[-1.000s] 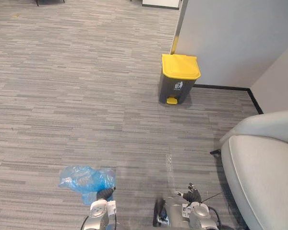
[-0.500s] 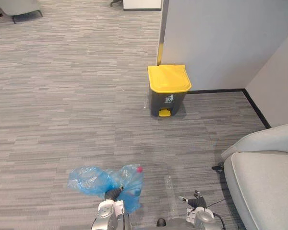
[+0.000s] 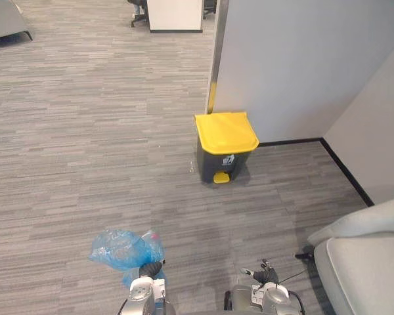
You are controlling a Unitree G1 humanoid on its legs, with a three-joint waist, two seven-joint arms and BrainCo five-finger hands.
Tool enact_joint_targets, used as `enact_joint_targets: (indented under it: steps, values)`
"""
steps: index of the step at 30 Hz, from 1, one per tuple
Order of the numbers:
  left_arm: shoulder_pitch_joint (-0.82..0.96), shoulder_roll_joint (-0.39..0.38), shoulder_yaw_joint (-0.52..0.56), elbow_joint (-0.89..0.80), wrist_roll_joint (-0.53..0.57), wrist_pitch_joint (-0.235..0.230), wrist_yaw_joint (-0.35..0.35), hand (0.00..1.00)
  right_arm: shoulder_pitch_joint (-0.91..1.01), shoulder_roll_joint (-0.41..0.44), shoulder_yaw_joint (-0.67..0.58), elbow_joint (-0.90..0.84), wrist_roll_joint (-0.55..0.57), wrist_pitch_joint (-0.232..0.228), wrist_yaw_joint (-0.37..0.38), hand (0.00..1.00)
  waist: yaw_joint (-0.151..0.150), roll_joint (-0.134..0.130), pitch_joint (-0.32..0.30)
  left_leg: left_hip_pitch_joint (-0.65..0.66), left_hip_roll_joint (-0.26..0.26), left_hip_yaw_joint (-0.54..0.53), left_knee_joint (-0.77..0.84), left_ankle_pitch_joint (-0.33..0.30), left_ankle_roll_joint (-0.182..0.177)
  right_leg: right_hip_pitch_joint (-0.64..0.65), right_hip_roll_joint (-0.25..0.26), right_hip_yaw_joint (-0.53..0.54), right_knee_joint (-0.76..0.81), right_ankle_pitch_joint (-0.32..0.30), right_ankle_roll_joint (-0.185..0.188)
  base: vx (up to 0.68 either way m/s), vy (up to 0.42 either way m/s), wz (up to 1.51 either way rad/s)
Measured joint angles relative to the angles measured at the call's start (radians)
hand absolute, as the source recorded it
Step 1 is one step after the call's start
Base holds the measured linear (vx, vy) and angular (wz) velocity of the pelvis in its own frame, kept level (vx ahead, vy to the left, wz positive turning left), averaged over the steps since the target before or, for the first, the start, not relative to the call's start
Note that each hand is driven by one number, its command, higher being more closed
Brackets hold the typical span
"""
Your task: Gather rubbish on tea table into small bin, then transfer packed bag to large trash can.
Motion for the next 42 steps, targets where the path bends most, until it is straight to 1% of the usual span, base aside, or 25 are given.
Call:
enact_joint_targets:
  steps: [1, 2, 4, 7, 9, 11, 13, 14, 15, 17, 18, 20, 21, 23, 24, 26, 28, 31, 32, 33, 34, 37, 38, 41, 42]
  values:
    - [-0.001, 0.010, 0.000, 0.010, 0.000, -0.002, 0.000, 1.00, 0.005, -0.003, 0.000, 0.014, 0.000, 0.000, 0.000, 0.00, 0.000, -0.030, -0.002, 0.012, -0.026, -0.024, -0.004, -0.011, -0.019, 0.013, -0.008, 0.003, -0.132, 0.136, -0.032, 0.39, -0.215, 0.17]
    - [-0.015, -0.008, 0.009, 0.051, 0.001, 0.001, 0.001, 1.00, -0.008, -0.031, -0.004, 0.026, -0.004, -0.001, 0.000, 0.00, 0.005, 0.025, 0.003, 0.026, 0.013, -0.055, 0.001, -0.023, -0.038, 0.025, 0.023, -0.009, -0.102, 0.115, -0.038, 0.31, -0.156, 0.05]
    - [-0.007, -0.028, 0.012, 0.054, 0.005, 0.000, 0.001, 1.00, -0.013, -0.050, -0.036, 0.043, -0.005, 0.004, -0.003, 0.00, 0.005, 0.057, 0.005, 0.021, 0.042, -0.088, 0.057, -0.020, -0.041, 0.052, 0.051, -0.017, -0.108, 0.060, -0.051, 0.40, -0.239, -0.04]
    - [-0.010, -0.045, 0.023, 0.045, 0.012, 0.000, -0.003, 1.00, -0.001, -0.051, -0.042, 0.040, -0.005, 0.004, -0.005, 0.00, 0.003, 0.063, 0.007, -0.048, 0.085, -0.098, 0.259, 0.015, -0.099, 0.116, 0.071, -0.042, -0.134, 0.022, -0.072, 0.29, -0.180, 0.12]
    - [-0.006, -0.069, 0.042, 0.008, 0.011, -0.001, -0.005, 1.00, 0.016, -0.047, -0.030, 0.030, -0.004, 0.010, -0.006, 0.00, 0.007, 0.054, 0.010, -0.173, 0.119, -0.136, 0.540, 0.095, -0.141, 0.190, 0.083, -0.048, -0.194, 0.014, -0.079, 0.31, -0.113, 0.06]
    - [0.000, -0.070, 0.043, 0.003, 0.011, 0.000, -0.021, 1.00, 0.017, -0.043, -0.029, 0.030, 0.001, 0.012, -0.007, 0.00, 0.010, 0.051, 0.013, -0.245, 0.139, -0.104, 0.649, 0.043, -0.131, 0.254, 0.088, -0.045, -0.249, 0.017, -0.086, 0.27, -0.030, -0.12]
    - [0.004, -0.070, 0.045, -0.014, 0.011, -0.001, -0.024, 1.00, 0.019, -0.038, -0.030, 0.032, 0.003, 0.014, -0.007, 0.00, 0.017, 0.036, 0.018, -0.288, 0.130, -0.026, 0.556, -0.016, -0.099, 0.319, 0.075, -0.020, -0.305, 0.022, -0.081, 0.26, 0.044, -0.28]
    - [0.003, -0.070, 0.046, -0.017, 0.011, -0.001, -0.024, 1.00, 0.019, -0.037, -0.030, 0.032, 0.003, 0.014, -0.007, 0.00, 0.022, 0.036, 0.018, -0.300, 0.116, -0.019, 0.499, -0.019, -0.096, 0.331, 0.069, -0.011, -0.316, 0.024, -0.077, 0.27, 0.154, -0.41]
    - [0.003, -0.070, 0.045, -0.017, 0.011, -0.001, -0.024, 1.00, 0.016, -0.034, -0.031, 0.032, 0.003, 0.014, -0.008, 0.00, 0.029, 0.035, 0.018, -0.316, 0.090, -0.016, 0.375, -0.013, -0.091, 0.347, 0.056, 0.001, -0.334, 0.026, -0.066, 0.23, 0.171, -0.35]
    - [0.003, -0.070, 0.037, -0.016, 0.011, -0.001, -0.025, 1.00, 0.021, -0.040, -0.037, 0.032, 0.003, 0.014, -0.008, 0.00, 0.029, 0.045, 0.013, -0.321, 0.049, -0.039, 0.172, 0.058, -0.073, 0.364, 0.044, 0.023, -0.354, 0.024, -0.029, 0.22, 0.216, -0.34]
    - [0.002, -0.064, 0.030, -0.007, 0.011, -0.002, -0.024, 1.00, 0.022, -0.049, -0.039, 0.056, 0.003, 0.017, -0.009, 0.00, 0.035, 0.040, 0.005, -0.306, 0.022, -0.052, 0.124, 0.136, -0.060, 0.366, 0.039, 0.060, -0.352, 0.009, 0.000, 0.26, 0.288, -0.29]
    - [-0.005, -0.041, 0.028, -0.004, 0.011, -0.002, -0.022, 1.00, 0.022, -0.033, -0.038, 0.060, 0.002, 0.019, -0.007, 0.00, 0.035, 0.011, -0.012, -0.290, -0.014, -0.027, 0.116, 0.100, -0.040, 0.366, -0.003, 0.079, -0.341, -0.014, 0.030, 0.26, 0.256, -0.29]
    - [-0.007, -0.033, 0.028, 0.004, 0.012, -0.002, -0.022, 1.00, 0.028, -0.026, -0.038, 0.069, 0.001, 0.021, -0.006, 0.00, 0.039, -0.002, -0.018, -0.271, -0.031, -0.004, 0.118, 0.076, -0.029, 0.361, -0.025, 0.100, -0.300, -0.022, 0.043, 0.24, 0.217, -0.40]
    - [-0.006, -0.030, 0.014, 0.033, 0.013, 0.000, -0.021, 1.00, 0.022, -0.026, -0.037, 0.064, 0.001, 0.020, -0.005, 0.00, 0.039, 0.004, -0.016, -0.224, -0.041, 0.014, 0.104, 0.047, -0.013, 0.291, -0.039, 0.115, -0.112, -0.020, 0.049, 0.22, 0.211, -0.30]
    - [-0.007, -0.018, -0.008, 0.032, 0.015, 0.001, -0.019, 1.00, 0.024, -0.036, -0.037, 0.065, 0.001, 0.017, -0.005, 0.00, 0.033, 0.005, -0.015, -0.197, -0.046, 0.017, 0.095, 0.036, -0.008, 0.221, -0.047, 0.126, 0.045, 0.000, 0.076, 0.17, 0.151, -0.04]
    - [-0.005, 0.001, -0.013, 0.034, 0.020, 0.002, -0.017, 1.00, 0.021, -0.033, -0.038, 0.067, 0.000, 0.013, -0.005, 0.00, 0.032, 0.001, -0.014, -0.148, -0.048, 0.023, 0.085, 0.034, 0.003, 0.170, -0.054, 0.126, 0.210, -0.008, 0.098, 0.25, 0.094, 0.14]
    - [-0.002, 0.016, -0.011, 0.038, 0.020, 0.002, -0.017, 1.00, 0.022, -0.039, -0.037, 0.068, -0.005, 0.013, -0.004, 0.00, 0.028, 0.006, -0.014, -0.085, -0.043, 0.011, 0.042, 0.033, 0.003, 0.130, -0.046, 0.069, 0.257, -0.061, 0.062, 0.33, -0.016, 0.19]
    - [-0.010, 0.022, -0.009, 0.050, 0.020, 0.001, -0.015, 1.00, 0.000, -0.055, -0.038, 0.068, -0.010, 0.012, -0.003, 0.00, 0.006, 0.038, 0.002, -0.035, -0.001, -0.008, -0.004, 0.036, -0.001, 0.068, 0.004, 0.007, 0.117, -0.084, 0.013, 0.28, -0.106, 0.24]
    - [-0.008, 0.025, -0.010, 0.060, 0.020, 0.000, -0.015, 1.00, -0.003, -0.056, -0.037, 0.067, -0.012, 0.011, -0.004, 0.00, 0.003, 0.042, 0.003, -0.024, 0.007, -0.013, -0.009, 0.036, -0.003, 0.057, 0.023, 0.007, 0.006, -0.052, 0.009, 0.35, -0.179, 0.21]
    - [-0.006, 0.035, -0.010, 0.070, 0.020, 0.000, -0.017, 1.00, 0.005, -0.048, -0.038, 0.070, -0.019, 0.010, -0.005, 0.00, 0.003, 0.016, -0.005, -0.022, -0.015, -0.028, -0.015, 0.038, -0.009, 0.068, 0.020, 0.023, -0.136, 0.066, -0.008, 0.31, -0.168, 0.21]
    - [-0.020, 0.036, -0.002, 0.094, 0.020, 0.002, -0.016, 1.00, 0.003, -0.045, -0.044, 0.071, -0.014, 0.008, -0.002, 0.00, 0.003, 0.010, 0.006, 0.006, -0.014, -0.061, -0.019, 0.020, -0.037, 0.073, 0.019, 0.028, -0.139, 0.116, -0.033, 0.28, -0.152, 0.15]
    - [-0.029, -0.015, 0.012, 0.108, 0.021, 0.000, -0.018, 1.00, -0.007, -0.066, -0.043, 0.071, -0.029, 0.011, -0.003, 0.00, 0.007, 0.072, 0.006, 0.003, 0.043, -0.087, 0.003, 0.033, -0.066, 0.105, 0.060, -0.013, -0.166, 0.080, -0.058, 0.30, -0.199, 0.19]
    - [-0.029, -0.021, 0.012, 0.108, 0.021, 0.000, -0.018, 1.00, -0.007, -0.067, -0.047, 0.072, -0.029, 0.010, -0.004, 0.00, 0.005, 0.075, 0.010, -0.008, 0.050, -0.092, 0.026, 0.037, -0.073, 0.120, 0.064, -0.022, -0.179, 0.078, -0.062, 0.20, -0.162, 0.30]
    - [-0.031, -0.052, 0.013, 0.085, 0.022, 0.000, -0.023, 1.00, 0.008, -0.060, -0.059, 0.070, -0.026, 0.013, -0.008, 0.00, 0.007, 0.067, 0.016, -0.107, 0.092, -0.098, 0.295, 0.056, -0.105, 0.221, 0.081, -0.049, -0.259, 0.072, -0.072, 0.22, -0.174, 0.27]
    - [-0.025, -0.067, 0.013, 0.059, 0.021, -0.001, -0.025, 1.00, 0.015, -0.059, -0.053, 0.068, -0.026, 0.013, -0.010, 0.00, 0.013, 0.060, 0.020, -0.175, 0.121, -0.101, 0.458, 0.068, -0.126, 0.259, 0.086, -0.057, -0.283, 0.066, -0.081, 0.16, -0.058, 0.00]
